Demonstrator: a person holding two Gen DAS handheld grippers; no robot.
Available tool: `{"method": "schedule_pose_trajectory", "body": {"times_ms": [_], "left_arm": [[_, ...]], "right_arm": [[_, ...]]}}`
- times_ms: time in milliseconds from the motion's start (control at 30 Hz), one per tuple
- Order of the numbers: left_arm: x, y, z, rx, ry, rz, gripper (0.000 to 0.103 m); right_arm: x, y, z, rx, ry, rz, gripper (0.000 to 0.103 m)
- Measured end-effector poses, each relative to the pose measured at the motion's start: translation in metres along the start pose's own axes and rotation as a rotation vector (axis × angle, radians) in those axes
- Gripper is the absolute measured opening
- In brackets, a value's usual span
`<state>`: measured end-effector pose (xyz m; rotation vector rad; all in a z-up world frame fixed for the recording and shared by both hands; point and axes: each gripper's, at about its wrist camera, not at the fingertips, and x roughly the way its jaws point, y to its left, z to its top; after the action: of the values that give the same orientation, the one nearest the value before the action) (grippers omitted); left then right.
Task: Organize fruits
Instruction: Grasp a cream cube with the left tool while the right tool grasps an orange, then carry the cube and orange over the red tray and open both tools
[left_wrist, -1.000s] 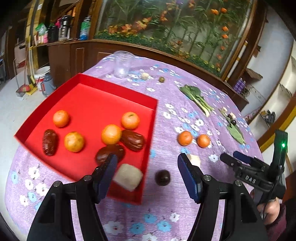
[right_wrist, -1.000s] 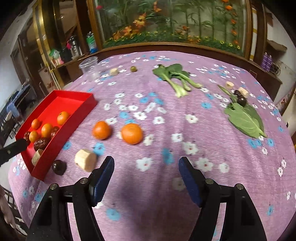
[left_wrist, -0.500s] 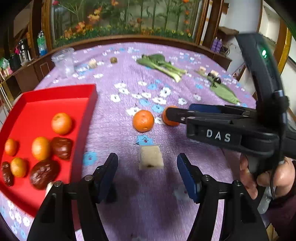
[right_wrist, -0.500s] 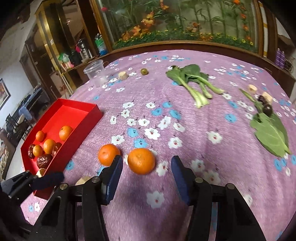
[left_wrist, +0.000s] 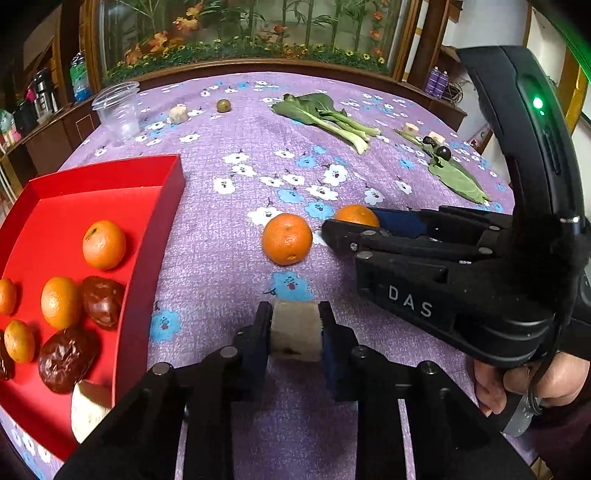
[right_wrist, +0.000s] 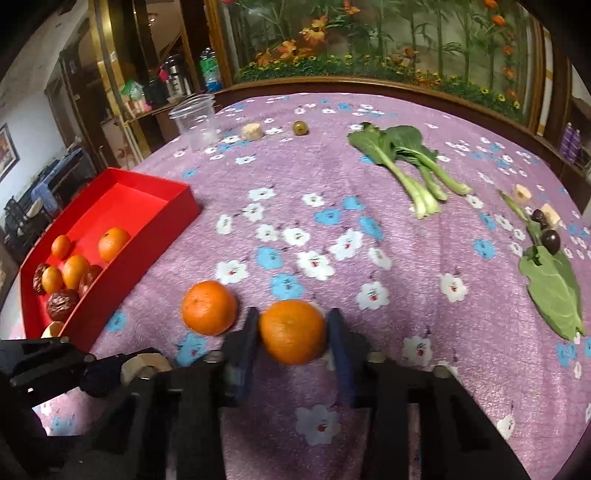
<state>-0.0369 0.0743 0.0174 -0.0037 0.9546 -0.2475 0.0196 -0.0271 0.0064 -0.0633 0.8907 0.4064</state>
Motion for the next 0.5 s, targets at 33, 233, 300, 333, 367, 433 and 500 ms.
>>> {"method": "schedule_pose_trajectory", "body": {"times_ms": [33,233,300,333,367,433,500], "left_arm": [[-0.003,0.001,-0.001,-0.005,-0.004,-0.002,0.023],[-0.031,0.011,-0.006,-0.046,-0.058,-0.008,0.024],[-0.041,0.016,-0.008,-0.067,-0.076,-0.008,0.024],[-0.047,0.02,-0.01,-0.081,-0.087,-0.01,0.024],[-0.053,0.023,-0.011,-0.092,-0.099,-0.01,0.024],[-0.064,0.028,-0.013,-0.107,-0.12,-0.002,0.024],[-0.075,0.034,-0.016,-0.123,-0.141,0.008,0.024]], "right_arm": [[-0.001,0.0,0.0,-0.001,0.001,-0.01,0.036],[-0.017,0.0,-0.003,0.021,-0.02,-0.015,0.036],[-0.025,0.002,-0.005,0.023,-0.028,-0.017,0.036],[-0.029,0.003,-0.005,0.023,-0.032,-0.018,0.036],[-0.035,0.005,-0.006,0.022,-0.039,-0.019,0.036],[-0.042,0.008,-0.008,0.022,-0.047,-0.018,0.036],[-0.053,0.013,-0.009,0.019,-0.062,-0.017,0.036]]}}
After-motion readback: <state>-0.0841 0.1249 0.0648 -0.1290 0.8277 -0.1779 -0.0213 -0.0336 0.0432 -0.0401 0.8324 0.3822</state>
